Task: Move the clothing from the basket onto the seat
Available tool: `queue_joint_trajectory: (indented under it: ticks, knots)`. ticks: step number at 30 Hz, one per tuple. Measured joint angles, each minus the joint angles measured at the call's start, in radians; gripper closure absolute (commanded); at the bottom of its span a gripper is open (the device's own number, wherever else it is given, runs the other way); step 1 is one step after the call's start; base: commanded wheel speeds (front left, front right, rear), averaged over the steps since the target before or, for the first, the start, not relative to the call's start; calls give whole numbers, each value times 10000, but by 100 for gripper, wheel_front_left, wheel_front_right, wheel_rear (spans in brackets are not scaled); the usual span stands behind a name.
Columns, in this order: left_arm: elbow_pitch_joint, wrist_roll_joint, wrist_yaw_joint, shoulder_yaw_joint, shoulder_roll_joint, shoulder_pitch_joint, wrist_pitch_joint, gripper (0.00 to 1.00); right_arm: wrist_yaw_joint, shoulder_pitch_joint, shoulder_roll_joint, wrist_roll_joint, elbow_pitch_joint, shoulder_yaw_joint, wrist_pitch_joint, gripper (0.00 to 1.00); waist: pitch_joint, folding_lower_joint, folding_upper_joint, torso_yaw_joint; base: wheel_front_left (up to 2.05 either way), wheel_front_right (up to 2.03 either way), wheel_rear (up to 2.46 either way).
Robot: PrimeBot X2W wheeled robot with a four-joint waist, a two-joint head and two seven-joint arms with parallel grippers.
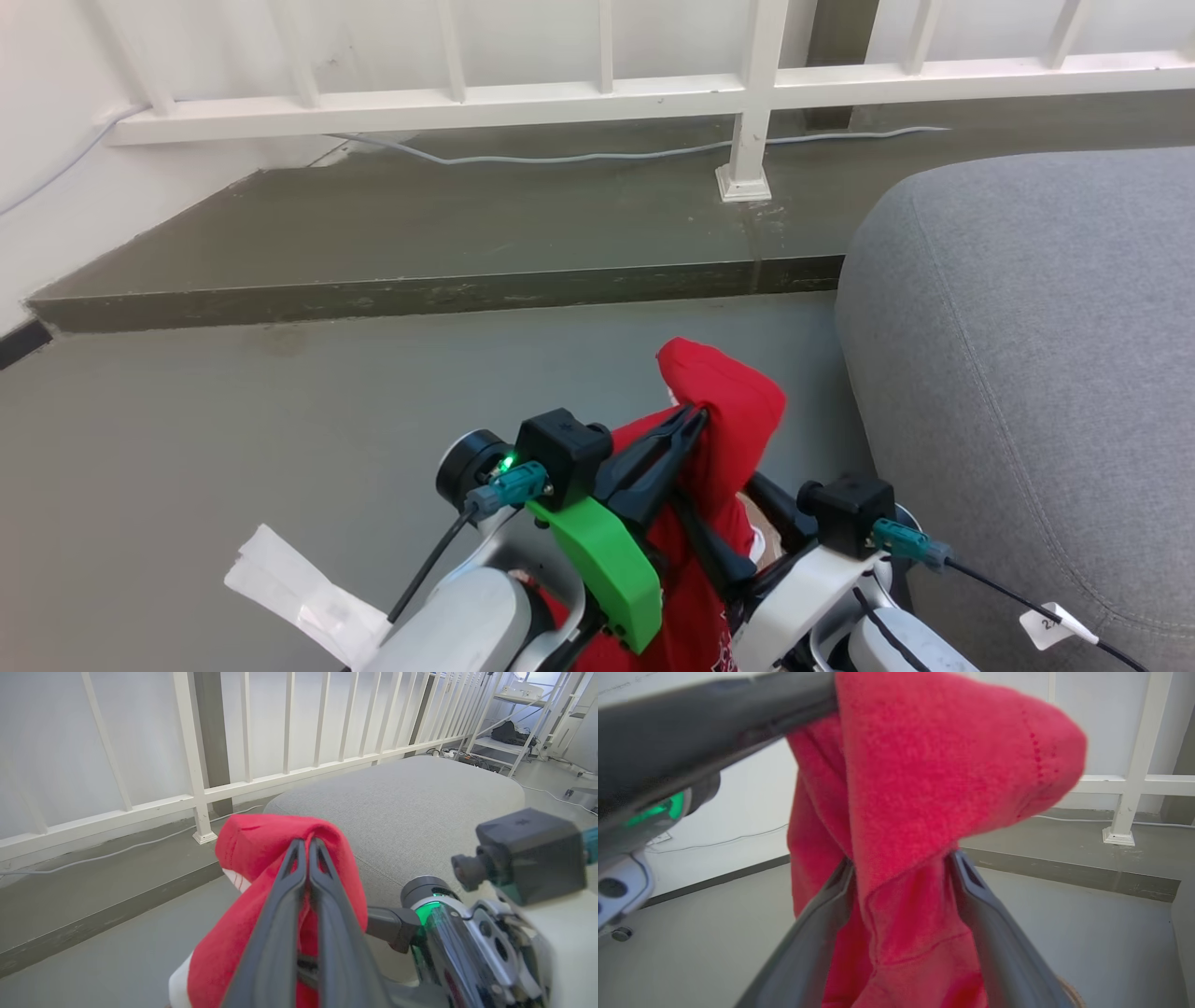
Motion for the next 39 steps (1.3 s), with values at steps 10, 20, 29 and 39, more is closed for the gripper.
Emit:
queue_joint_trajectory:
  ticks: [10, 20, 29, 39]
  knots:
    - [-428, 2, 31, -48, 84, 198, 318, 100, 0, -341, 2, 244, 278, 155, 0, 100, 52, 0, 0, 40, 0, 0, 0]
    - [-826, 82, 242, 29, 347, 208, 439, 0, -2, -556, -6, 359, 453, -138, -4, 100, 124, 0, 0, -97, 0, 0, 0]
    - [-1147, 466, 349, 12, 719, 367, 479, 0, -307, -952, -142, 364, 554, -980, -96, 100, 277, 1, 0, -410, 0, 0, 0]
    - [-1494, 610, 364, -157, 1095, 596, 631, 0, -727, -1386, -558, 527, 543, -1921, -105, 100, 619, 1, 0, -835, 0, 0, 0]
